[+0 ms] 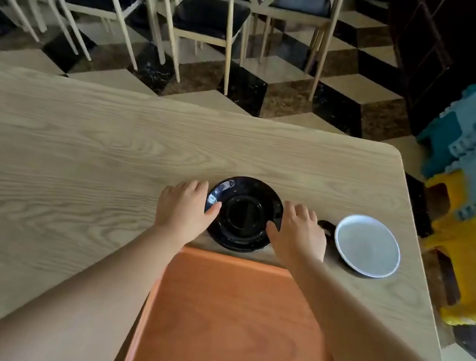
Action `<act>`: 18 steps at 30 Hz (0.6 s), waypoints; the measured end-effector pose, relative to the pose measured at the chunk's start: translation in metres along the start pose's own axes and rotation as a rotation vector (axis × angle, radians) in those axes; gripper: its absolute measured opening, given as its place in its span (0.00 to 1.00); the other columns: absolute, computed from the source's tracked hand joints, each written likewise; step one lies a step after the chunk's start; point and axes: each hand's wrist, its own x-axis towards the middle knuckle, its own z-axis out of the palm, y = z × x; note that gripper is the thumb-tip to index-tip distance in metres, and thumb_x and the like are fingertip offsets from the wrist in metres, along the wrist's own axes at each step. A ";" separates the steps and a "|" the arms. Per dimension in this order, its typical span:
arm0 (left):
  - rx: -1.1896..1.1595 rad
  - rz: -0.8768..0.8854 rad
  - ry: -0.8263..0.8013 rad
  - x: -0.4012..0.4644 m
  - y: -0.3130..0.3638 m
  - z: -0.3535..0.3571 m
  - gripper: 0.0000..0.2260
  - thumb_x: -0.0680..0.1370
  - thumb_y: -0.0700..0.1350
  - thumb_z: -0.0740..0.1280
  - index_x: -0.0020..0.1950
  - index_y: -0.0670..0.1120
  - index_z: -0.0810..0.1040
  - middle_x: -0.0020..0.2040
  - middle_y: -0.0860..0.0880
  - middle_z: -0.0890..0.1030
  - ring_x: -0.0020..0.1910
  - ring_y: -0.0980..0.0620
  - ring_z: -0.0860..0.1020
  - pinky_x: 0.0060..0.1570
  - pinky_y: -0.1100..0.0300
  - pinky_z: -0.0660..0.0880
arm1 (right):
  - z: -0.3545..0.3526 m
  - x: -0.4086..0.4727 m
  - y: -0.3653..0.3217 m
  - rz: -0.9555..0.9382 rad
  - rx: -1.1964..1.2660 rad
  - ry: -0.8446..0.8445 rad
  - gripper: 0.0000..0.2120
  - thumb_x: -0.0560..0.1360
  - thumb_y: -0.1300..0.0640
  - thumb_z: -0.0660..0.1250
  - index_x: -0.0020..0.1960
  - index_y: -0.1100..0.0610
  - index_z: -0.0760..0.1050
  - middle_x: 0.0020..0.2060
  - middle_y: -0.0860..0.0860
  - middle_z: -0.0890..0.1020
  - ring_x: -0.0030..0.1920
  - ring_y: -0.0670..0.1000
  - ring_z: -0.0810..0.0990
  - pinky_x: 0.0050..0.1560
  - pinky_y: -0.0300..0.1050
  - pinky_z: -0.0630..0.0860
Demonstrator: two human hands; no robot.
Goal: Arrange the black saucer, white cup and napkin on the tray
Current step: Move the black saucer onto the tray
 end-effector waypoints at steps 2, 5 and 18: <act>0.012 -0.040 -0.027 0.003 -0.002 0.006 0.17 0.75 0.56 0.61 0.49 0.43 0.75 0.46 0.46 0.81 0.46 0.43 0.78 0.43 0.53 0.70 | 0.005 0.003 0.000 0.016 -0.031 -0.012 0.18 0.75 0.50 0.60 0.61 0.58 0.66 0.58 0.55 0.75 0.59 0.57 0.70 0.44 0.47 0.67; 0.010 -0.045 -0.057 0.002 -0.002 0.013 0.15 0.73 0.57 0.63 0.46 0.44 0.74 0.46 0.47 0.79 0.45 0.44 0.77 0.41 0.54 0.69 | 0.013 0.006 -0.003 0.063 -0.005 -0.033 0.18 0.75 0.52 0.61 0.61 0.60 0.66 0.59 0.56 0.74 0.60 0.57 0.68 0.42 0.46 0.66; -0.818 -0.396 -0.306 -0.004 -0.013 0.008 0.04 0.72 0.32 0.62 0.40 0.37 0.75 0.31 0.45 0.75 0.31 0.48 0.74 0.33 0.54 0.79 | 0.001 0.005 -0.003 0.175 0.506 -0.039 0.15 0.70 0.67 0.60 0.54 0.60 0.76 0.45 0.59 0.83 0.45 0.59 0.78 0.41 0.44 0.70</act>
